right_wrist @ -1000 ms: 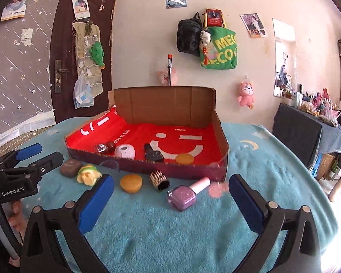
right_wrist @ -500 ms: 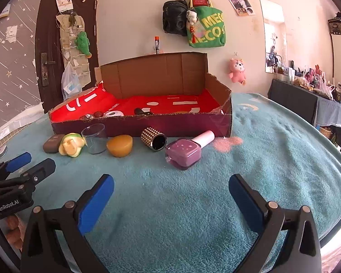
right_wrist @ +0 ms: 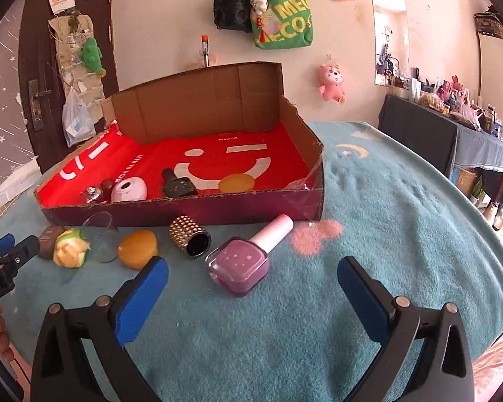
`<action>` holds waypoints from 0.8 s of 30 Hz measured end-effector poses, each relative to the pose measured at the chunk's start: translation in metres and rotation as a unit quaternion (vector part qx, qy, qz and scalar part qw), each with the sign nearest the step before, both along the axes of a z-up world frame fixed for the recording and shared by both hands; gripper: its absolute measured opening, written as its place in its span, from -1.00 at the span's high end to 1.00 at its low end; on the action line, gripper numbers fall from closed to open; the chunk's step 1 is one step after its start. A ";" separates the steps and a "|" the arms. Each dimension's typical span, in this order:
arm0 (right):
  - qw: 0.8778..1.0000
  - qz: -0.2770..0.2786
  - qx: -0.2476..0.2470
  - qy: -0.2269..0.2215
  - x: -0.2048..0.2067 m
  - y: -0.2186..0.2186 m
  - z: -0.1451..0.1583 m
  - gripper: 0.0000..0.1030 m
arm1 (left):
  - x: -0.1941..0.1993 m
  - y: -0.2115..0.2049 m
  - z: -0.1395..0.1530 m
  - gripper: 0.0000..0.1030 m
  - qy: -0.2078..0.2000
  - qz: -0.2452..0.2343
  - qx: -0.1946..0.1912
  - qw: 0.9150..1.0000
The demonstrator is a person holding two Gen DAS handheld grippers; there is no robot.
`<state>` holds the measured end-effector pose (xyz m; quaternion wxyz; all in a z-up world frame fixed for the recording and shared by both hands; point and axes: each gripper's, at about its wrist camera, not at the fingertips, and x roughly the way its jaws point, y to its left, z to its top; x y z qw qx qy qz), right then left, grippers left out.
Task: Organize rigid objects
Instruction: 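Grasp the brown novo eye shadow compact with the left tool while the right tool grasps the pink nail polish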
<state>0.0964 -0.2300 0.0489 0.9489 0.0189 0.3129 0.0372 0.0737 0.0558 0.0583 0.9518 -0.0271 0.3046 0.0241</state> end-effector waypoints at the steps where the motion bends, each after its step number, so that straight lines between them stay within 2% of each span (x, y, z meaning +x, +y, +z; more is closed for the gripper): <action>1: 1.000 -0.006 -0.004 0.011 0.005 0.000 0.000 -1.00 | 0.004 0.002 0.000 -0.90 0.007 -0.003 0.001 1.000; 6: 0.998 -0.021 -0.009 0.062 0.026 -0.001 -0.005 -1.00 | 0.019 0.007 -0.003 -0.90 0.040 -0.010 0.011 0.999; 12: 0.994 -0.037 -0.029 0.098 0.042 -0.001 -0.011 -1.00 | 0.033 0.007 -0.009 -0.90 0.076 -0.026 0.016 0.997; 14: 0.993 -0.038 -0.022 0.109 0.044 -0.005 -0.014 -1.00 | 0.036 0.006 -0.010 -0.90 0.084 -0.026 0.017 0.996; 20: 0.993 -0.041 -0.018 0.107 0.033 -0.023 -0.012 -1.00 | 0.041 0.013 -0.014 -0.90 0.102 -0.021 0.015 0.994; 24: 0.993 -0.052 -0.011 0.105 0.022 -0.038 -0.012 -1.00 | 0.036 0.018 -0.013 -0.90 0.100 -0.016 0.018 0.995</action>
